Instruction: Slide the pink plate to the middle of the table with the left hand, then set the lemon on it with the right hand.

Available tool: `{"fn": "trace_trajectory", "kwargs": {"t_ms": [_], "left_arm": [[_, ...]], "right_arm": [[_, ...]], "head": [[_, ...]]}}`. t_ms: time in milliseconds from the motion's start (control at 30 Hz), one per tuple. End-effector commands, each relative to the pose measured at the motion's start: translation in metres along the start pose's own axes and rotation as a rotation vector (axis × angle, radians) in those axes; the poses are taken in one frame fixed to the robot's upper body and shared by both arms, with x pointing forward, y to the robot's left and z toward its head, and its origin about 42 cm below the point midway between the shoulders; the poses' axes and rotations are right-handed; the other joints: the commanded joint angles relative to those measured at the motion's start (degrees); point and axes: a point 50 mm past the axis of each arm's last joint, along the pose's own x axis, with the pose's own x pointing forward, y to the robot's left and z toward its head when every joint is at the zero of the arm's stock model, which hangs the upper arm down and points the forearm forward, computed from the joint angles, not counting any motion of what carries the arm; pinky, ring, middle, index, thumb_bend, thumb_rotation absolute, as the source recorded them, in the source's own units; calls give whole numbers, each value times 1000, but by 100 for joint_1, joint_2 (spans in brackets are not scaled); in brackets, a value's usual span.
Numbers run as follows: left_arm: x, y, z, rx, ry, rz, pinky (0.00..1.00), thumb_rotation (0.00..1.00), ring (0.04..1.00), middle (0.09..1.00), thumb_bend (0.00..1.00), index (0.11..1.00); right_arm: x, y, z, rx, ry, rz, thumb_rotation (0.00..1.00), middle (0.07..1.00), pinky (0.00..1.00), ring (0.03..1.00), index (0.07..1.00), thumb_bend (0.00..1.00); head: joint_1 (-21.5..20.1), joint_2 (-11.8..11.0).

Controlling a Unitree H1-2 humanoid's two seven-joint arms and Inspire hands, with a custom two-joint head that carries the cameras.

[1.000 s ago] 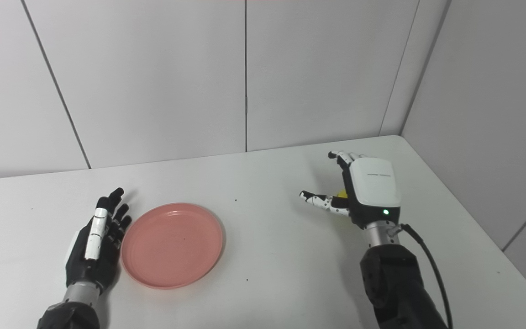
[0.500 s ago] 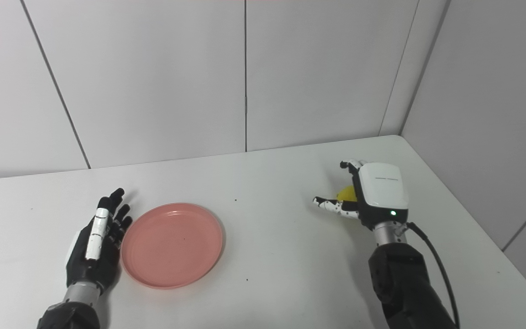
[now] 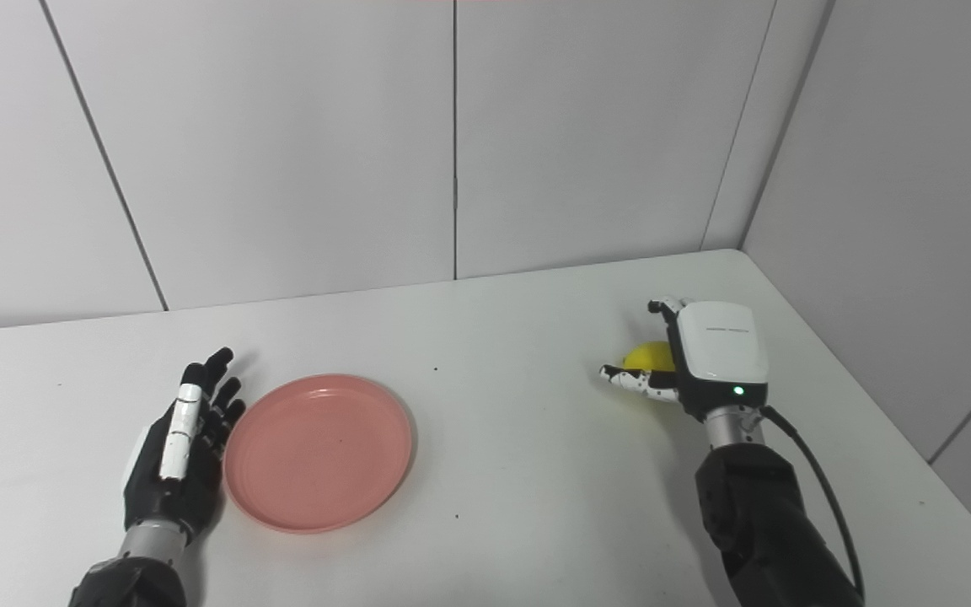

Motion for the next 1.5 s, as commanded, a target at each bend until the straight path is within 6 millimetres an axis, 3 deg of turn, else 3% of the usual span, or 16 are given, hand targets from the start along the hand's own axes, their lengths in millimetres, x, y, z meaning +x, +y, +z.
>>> {"fn": "trace_trajectory", "kwargs": {"t_ms": [0, 967, 1067, 1200, 1467], "left_arm": [[-1, 2, -4, 13, 29, 3, 1000, 715, 981, 995, 709, 826], [-5, 0, -2, 14, 39, 1, 1000, 703, 978, 993, 718, 816], [-5, 0, -3, 20, 39, 1, 1000, 705, 978, 993, 722, 818], [-5, 1, -3, 19, 38, -4, 1000, 706, 986, 1000, 715, 824], [-5, 1, -3, 19, 42, -2, 1000, 703, 981, 1000, 705, 823]], "right_arm": [[18, -20, 0, -16, -8, -73, 747, 665, 661, 637, 689, 755], [23, 5, -3, -56, -14, 46, 724, 680, 654, 649, 694, 752], [23, 7, -6, -58, -3, 66, 717, 681, 606, 632, 694, 748], [22, 9, -11, -45, 5, 66, 695, 630, 432, 520, 675, 740], [19, 18, -19, 13, 44, 75, 653, 615, 396, 515, 632, 735]], "head": [[8, 8], [38, 66], [38, 74], [36, 80], [45, 108]]}}
